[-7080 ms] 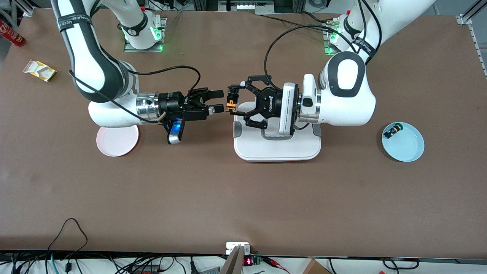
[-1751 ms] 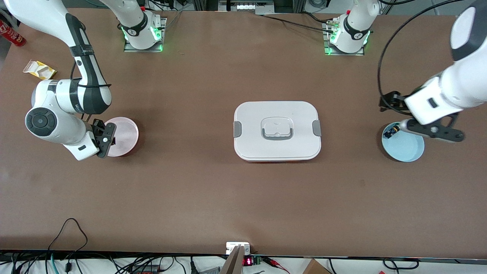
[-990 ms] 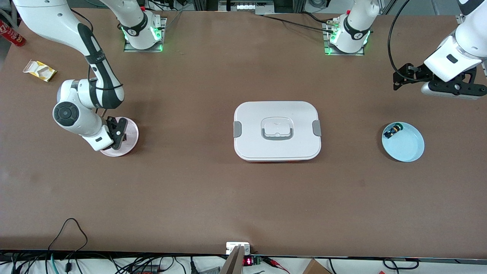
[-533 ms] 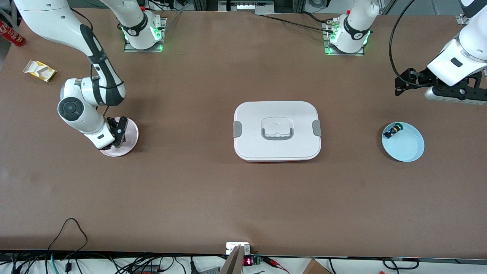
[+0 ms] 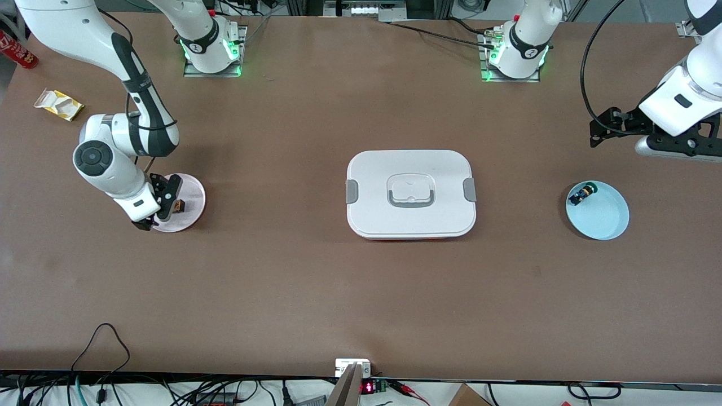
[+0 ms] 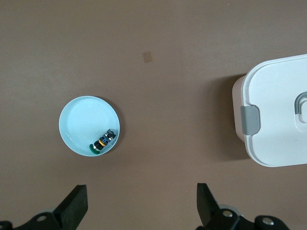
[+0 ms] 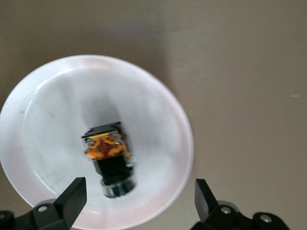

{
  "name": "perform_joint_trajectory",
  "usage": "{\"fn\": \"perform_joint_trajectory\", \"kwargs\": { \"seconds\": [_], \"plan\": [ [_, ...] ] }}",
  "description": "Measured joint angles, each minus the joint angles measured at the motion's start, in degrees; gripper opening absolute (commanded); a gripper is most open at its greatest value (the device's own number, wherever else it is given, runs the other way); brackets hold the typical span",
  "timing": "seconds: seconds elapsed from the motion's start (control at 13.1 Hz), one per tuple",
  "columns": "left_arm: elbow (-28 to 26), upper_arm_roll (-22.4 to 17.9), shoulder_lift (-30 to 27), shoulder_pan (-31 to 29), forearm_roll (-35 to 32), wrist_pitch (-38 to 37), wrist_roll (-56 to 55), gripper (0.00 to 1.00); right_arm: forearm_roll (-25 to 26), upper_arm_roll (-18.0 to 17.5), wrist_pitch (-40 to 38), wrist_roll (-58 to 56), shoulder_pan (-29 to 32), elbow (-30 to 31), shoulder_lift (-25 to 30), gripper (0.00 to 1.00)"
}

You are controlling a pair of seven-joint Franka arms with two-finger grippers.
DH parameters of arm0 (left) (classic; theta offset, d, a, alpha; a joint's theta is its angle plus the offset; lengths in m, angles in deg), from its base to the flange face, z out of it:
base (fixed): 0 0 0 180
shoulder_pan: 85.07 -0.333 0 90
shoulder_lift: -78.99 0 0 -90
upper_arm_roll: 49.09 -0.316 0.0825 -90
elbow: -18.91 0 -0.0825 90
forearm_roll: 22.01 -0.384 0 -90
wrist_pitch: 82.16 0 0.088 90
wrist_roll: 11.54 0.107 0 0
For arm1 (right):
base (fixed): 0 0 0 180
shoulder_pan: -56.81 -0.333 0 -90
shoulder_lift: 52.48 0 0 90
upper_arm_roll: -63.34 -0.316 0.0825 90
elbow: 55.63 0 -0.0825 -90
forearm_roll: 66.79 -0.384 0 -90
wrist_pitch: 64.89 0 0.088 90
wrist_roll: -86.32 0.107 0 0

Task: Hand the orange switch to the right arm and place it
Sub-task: 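Lower the switch onto the white plate and open the right gripper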

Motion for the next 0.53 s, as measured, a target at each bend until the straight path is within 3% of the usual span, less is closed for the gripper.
{"fn": "perform_joint_trajectory", "kwargs": {
  "seconds": [0.3, 0.53],
  "plan": [
    [1.6, 0.0, 1.3, 0.0, 0.0, -0.9, 0.0, 1.00, -8.0, -0.6, -16.6, 11.0, -2.4, -8.7, 4.1, 1.00],
    [1.7, 0.0, 1.3, 0.0, 0.0, -1.0, 0.0, 1.00, -9.4, -0.7, -25.2, 24.1, -3.7, -12.8, 5.6, 1.00]
  ]
}}
